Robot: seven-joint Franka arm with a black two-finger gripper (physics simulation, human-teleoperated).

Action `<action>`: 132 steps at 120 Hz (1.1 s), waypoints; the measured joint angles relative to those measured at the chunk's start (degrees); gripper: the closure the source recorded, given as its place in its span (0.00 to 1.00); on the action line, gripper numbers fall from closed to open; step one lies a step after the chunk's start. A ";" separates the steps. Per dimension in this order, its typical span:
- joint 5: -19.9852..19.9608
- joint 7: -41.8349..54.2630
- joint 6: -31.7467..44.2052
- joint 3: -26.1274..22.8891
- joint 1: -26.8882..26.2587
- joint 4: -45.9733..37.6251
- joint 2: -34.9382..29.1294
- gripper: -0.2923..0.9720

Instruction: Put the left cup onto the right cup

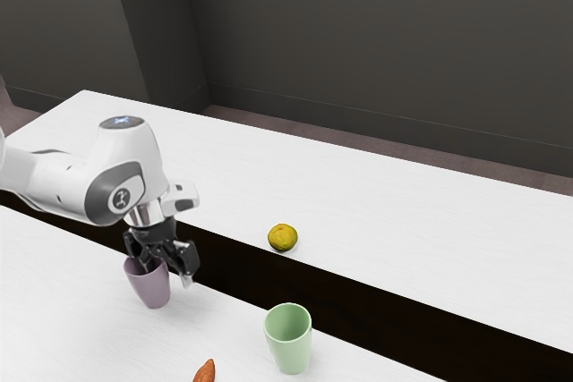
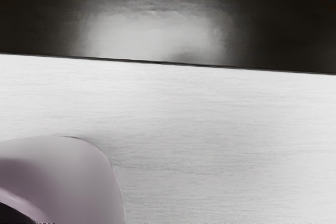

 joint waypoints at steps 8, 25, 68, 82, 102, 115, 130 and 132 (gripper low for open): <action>0.33 -0.16 0.31 0.00 0.01 -0.04 -0.06 0.47; 0.91 -0.27 0.63 0.00 0.03 0.30 -0.21 0.69; 1.58 -0.16 -0.01 0.15 0.04 0.38 -2.41 0.83; 2.81 -0.26 -2.14 -0.73 0.13 0.51 -7.08 0.84; 3.72 -0.36 -8.82 -6.54 -0.68 3.93 -11.51 0.85; 3.68 -0.29 -14.57 -11.77 -0.80 6.76 -13.41 0.85; 2.12 -0.23 -18.88 -17.59 -1.05 8.25 -15.24 0.85; 1.80 -0.22 -19.23 -18.19 -1.32 8.40 -15.29 0.85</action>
